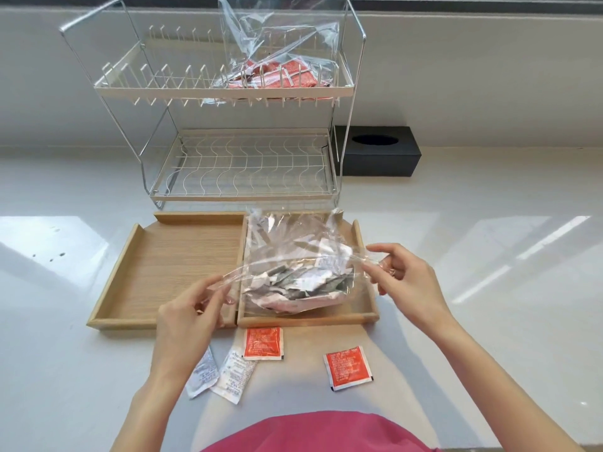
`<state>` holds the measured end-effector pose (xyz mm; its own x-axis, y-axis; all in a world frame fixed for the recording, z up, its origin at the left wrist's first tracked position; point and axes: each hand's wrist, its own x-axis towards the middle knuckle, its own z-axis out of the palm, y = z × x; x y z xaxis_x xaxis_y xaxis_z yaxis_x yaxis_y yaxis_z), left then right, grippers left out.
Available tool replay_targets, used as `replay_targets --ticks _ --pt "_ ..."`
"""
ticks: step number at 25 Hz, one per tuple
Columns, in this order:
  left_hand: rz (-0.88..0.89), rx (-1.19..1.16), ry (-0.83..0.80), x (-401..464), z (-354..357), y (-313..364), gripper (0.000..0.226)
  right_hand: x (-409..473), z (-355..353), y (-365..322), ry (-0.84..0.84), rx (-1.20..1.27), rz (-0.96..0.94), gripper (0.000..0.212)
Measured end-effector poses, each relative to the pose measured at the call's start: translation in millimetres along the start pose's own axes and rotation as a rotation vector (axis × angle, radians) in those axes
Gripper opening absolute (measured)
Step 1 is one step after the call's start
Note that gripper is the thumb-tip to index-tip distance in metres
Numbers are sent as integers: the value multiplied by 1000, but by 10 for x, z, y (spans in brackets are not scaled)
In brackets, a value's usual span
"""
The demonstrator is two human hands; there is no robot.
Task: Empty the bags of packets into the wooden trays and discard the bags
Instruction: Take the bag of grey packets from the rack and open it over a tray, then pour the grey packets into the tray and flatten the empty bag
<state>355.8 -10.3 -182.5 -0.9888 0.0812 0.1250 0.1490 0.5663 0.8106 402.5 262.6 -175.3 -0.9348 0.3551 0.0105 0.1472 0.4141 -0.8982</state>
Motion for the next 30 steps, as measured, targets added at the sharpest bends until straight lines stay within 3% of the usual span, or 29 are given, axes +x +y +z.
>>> replay_targets --ticks 12,22,30 --pt "195 -100 105 686 -308 651 22 652 -411 -819 99 56 -119 4" --pt "315 -216 238 993 -551 1096 6 899 -626 -1319 180 68 -229 10" --pt "426 -237 273 1229 -787 1405 9 1070 -766 -1664 212 45 -362 7"
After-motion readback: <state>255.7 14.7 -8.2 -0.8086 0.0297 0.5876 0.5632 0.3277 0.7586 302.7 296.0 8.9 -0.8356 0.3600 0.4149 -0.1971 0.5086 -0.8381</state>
